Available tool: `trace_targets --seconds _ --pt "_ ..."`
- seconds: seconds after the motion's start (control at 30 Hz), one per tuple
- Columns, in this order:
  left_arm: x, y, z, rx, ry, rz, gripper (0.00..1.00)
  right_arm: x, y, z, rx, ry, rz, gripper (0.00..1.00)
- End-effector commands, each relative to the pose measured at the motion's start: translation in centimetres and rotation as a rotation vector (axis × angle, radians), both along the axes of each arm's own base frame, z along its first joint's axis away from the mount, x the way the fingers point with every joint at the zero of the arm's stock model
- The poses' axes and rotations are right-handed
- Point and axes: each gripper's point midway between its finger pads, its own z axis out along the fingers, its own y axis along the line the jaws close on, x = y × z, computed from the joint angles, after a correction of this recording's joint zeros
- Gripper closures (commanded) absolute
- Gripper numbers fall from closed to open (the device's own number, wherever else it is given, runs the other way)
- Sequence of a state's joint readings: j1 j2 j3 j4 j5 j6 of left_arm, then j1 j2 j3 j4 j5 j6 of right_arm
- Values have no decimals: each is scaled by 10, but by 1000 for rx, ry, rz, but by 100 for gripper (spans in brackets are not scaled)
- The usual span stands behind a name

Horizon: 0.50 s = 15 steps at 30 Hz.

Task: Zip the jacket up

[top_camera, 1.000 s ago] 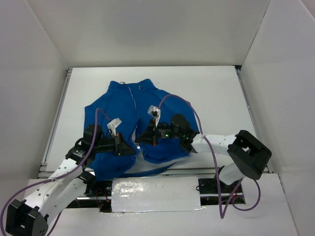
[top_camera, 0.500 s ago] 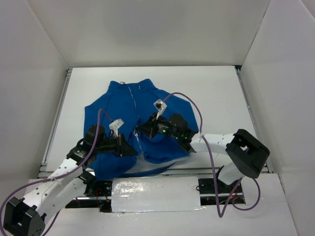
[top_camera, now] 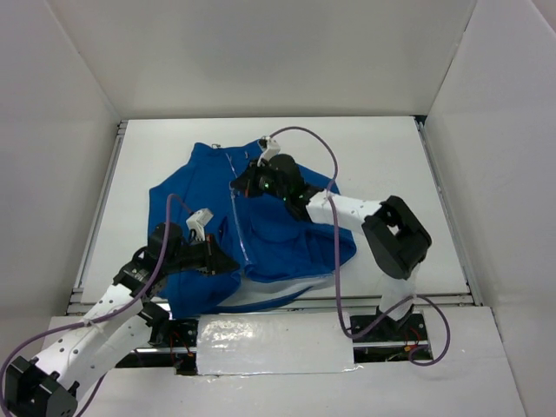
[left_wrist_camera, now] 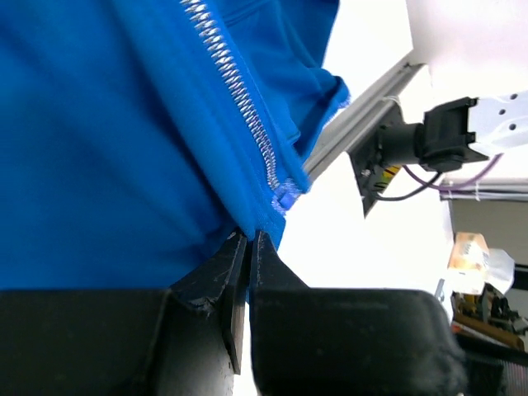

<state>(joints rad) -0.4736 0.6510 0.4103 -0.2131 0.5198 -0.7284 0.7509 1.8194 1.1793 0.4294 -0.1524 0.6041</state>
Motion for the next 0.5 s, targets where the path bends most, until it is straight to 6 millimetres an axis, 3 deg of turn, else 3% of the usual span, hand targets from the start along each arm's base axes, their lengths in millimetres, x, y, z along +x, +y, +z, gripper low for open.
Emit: trace_targets --seconds 0.0,0.07,0.1,0.13,0.17,0.2,0.27,0.3,0.33,0.37,0.43,0.47 --pt "-6 0 6 16 -3 -23 100 78 -29 43 31 -60 -162 100" --pt "-6 0 7 15 -8 -20 100 101 -42 45 9 -39 -195 100" --pt "-7 0 7 16 -12 -19 100 125 -53 64 30 -67 -224 100" --pt "-7 1 7 15 -14 -16 100 127 -52 65 15 -54 -224 100" --pt "-6 1 7 15 -14 -9 100 146 -68 66 10 -52 -253 100" --pt "-6 1 6 16 -13 -10 100 162 -80 97 30 -107 -280 100" --pt "-5 1 2 25 -6 2 100 177 -94 108 21 -118 -309 100" --pt "-4 2 -1 33 0 11 100 189 -109 136 36 -168 -336 100" --pt "-3 3 -4 42 7 19 100 193 -116 140 26 -163 -349 100" --pt "-1 4 -6 54 7 35 100 197 -122 163 40 -204 -357 100" --pt "1 4 -14 73 23 48 100 204 -140 182 35 -237 -388 100" --pt "3 5 -16 82 23 55 100 205 -148 204 29 -281 -401 100"
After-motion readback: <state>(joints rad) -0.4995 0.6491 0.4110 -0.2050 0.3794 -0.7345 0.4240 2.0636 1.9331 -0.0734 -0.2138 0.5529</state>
